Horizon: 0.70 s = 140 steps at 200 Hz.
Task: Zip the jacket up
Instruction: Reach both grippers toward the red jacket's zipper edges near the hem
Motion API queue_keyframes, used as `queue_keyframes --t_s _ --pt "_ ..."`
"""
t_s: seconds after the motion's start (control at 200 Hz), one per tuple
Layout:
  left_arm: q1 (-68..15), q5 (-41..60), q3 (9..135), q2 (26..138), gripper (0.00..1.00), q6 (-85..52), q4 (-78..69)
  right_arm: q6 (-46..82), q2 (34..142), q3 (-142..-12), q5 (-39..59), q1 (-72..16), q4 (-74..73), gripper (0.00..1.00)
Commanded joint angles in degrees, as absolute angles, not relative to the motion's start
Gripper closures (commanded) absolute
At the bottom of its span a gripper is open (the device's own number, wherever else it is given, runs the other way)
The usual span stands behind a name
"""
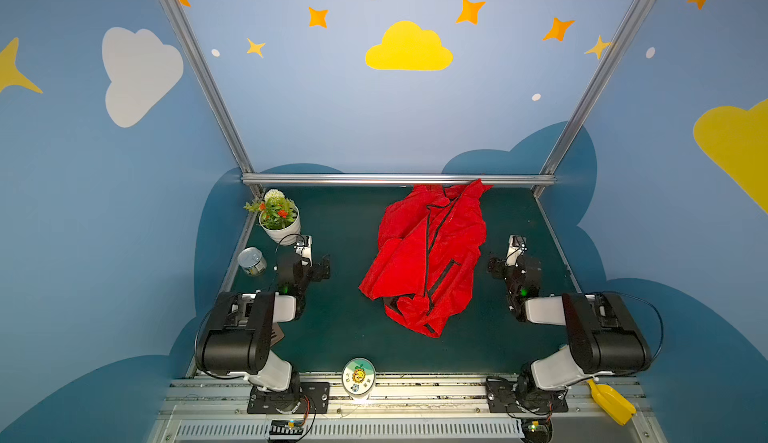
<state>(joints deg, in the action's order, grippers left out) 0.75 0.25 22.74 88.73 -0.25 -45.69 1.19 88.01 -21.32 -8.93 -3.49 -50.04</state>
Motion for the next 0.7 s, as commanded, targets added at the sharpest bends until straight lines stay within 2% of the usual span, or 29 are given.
queue_keyframes --t_s 0.0,0.606,0.696 --pt "0.97 0.62 23.29 87.9 0.01 0.18 -45.38 0.97 87.54 -21.81 -8.83 -3.75 -49.9 0.12" --pt "1.87 2.16 23.64 88.01 0.01 -0.34 -44.99 1.01 87.54 -21.71 -8.7 -3.61 -49.86 0.12" --pt "2.09 2.46 23.59 87.95 0.01 -0.5 -45.02 1.05 87.5 -21.66 -8.53 -3.52 -50.03 0.09"
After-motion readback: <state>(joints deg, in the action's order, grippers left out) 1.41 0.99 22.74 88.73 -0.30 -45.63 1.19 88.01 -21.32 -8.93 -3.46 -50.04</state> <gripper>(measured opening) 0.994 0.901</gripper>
